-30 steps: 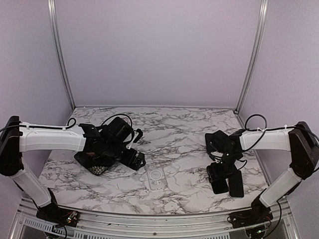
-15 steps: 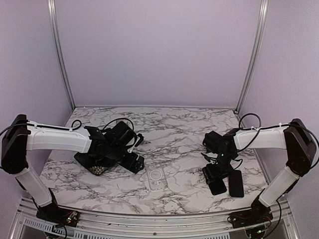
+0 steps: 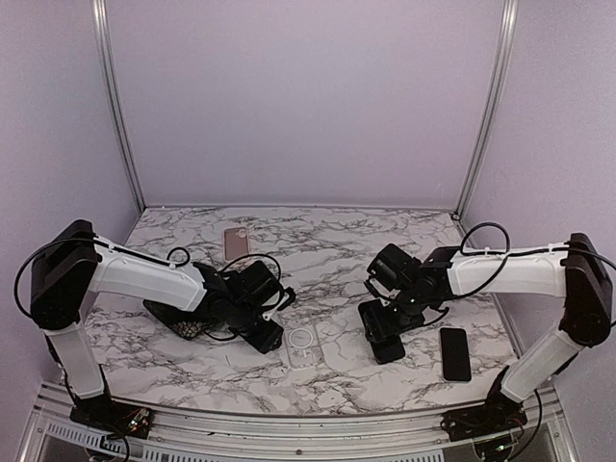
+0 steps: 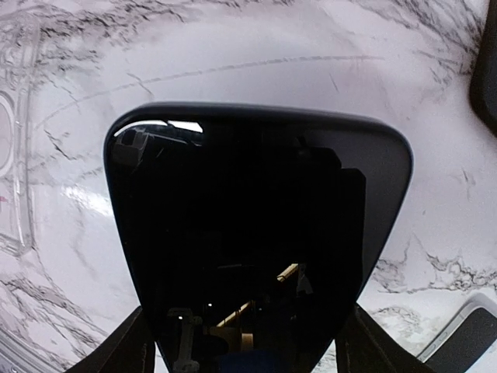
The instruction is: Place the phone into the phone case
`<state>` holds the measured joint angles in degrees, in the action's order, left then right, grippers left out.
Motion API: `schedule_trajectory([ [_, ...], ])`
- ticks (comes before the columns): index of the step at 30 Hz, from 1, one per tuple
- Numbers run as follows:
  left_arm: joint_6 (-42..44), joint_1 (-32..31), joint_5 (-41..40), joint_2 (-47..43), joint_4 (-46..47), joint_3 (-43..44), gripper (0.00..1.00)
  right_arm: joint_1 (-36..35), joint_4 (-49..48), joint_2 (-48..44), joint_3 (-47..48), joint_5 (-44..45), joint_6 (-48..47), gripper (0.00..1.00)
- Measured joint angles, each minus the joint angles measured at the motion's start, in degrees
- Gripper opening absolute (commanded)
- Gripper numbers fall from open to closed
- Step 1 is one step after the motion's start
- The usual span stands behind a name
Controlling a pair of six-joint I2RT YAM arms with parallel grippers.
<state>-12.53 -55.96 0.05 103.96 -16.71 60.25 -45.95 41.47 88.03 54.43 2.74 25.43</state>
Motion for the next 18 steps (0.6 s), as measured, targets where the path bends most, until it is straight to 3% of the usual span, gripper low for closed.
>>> schedule_trajectory([
  [13,2.27,-3.41,8.50,6.21,6.34,6.03,0.41,-6.05,-12.02,-4.04,0.20,10.71,6.14,0.45],
  [18,-0.79,-1.97,8.04,1.53,7.80,0.61,0.56,-10.80,-16.39,-1.38,1.49,11.98,3.10,0.44],
])
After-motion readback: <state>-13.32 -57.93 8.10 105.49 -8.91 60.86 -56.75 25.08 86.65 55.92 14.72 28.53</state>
